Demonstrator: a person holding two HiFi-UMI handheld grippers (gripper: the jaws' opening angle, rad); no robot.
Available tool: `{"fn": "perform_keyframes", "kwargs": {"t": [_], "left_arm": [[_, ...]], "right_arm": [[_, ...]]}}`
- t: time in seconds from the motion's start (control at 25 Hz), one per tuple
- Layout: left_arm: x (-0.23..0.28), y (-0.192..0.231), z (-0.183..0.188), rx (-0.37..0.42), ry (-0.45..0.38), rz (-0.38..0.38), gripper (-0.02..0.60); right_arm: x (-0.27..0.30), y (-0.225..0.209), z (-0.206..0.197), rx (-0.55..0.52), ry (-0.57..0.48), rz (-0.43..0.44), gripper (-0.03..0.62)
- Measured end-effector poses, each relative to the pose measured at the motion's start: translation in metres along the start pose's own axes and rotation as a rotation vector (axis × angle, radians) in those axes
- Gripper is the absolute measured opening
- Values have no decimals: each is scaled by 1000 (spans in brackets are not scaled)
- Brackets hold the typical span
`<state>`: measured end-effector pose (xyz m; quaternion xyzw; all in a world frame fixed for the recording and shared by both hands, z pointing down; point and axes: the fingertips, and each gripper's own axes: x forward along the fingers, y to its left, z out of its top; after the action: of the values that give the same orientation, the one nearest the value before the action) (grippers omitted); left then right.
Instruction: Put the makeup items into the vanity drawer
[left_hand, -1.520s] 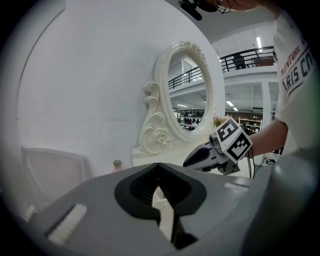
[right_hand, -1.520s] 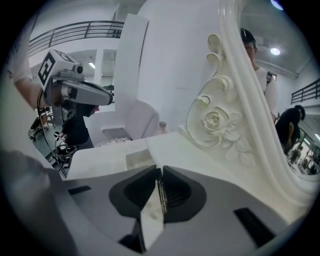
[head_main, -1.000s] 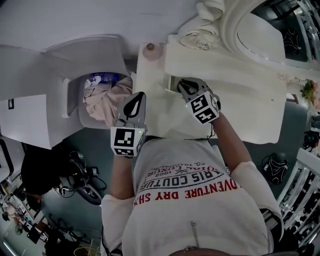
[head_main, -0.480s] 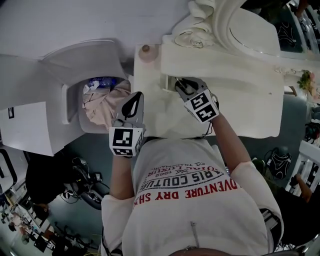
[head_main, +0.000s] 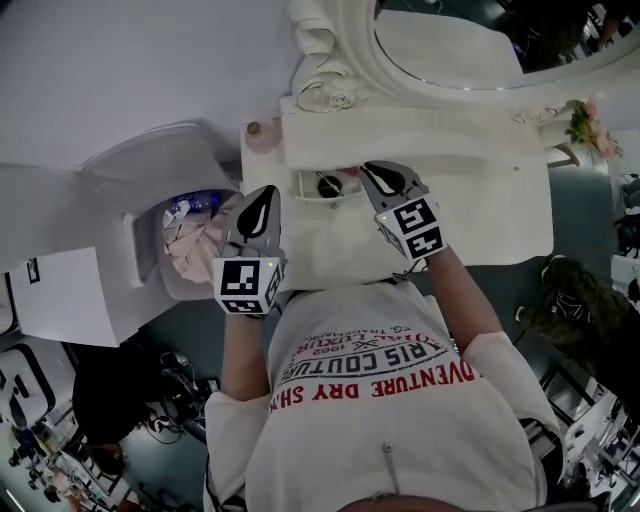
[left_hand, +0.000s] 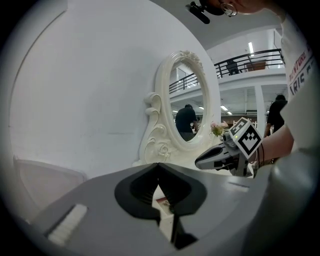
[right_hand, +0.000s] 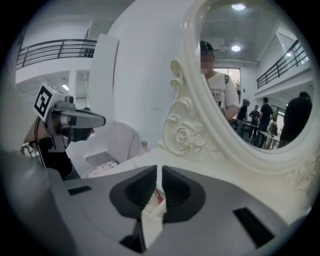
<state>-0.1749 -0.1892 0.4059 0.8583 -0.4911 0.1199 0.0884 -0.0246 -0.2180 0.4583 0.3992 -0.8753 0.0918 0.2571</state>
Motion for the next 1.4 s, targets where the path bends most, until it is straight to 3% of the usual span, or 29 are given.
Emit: {"fn": "perform_keyframes", "kwargs": {"t": [0.28, 0.64, 1.4], "left_arm": [[20, -41, 36, 69, -43, -55, 11], [34, -72, 71, 106, -84, -54, 11], [35, -71, 73, 90, -90, -2, 11]], "right_arm": [[-63, -47, 14, 45, -142, -127, 11], [-116, -86, 27, 54, -289, -185, 8], [-123, -93, 37, 34, -365, -172, 6]]}}
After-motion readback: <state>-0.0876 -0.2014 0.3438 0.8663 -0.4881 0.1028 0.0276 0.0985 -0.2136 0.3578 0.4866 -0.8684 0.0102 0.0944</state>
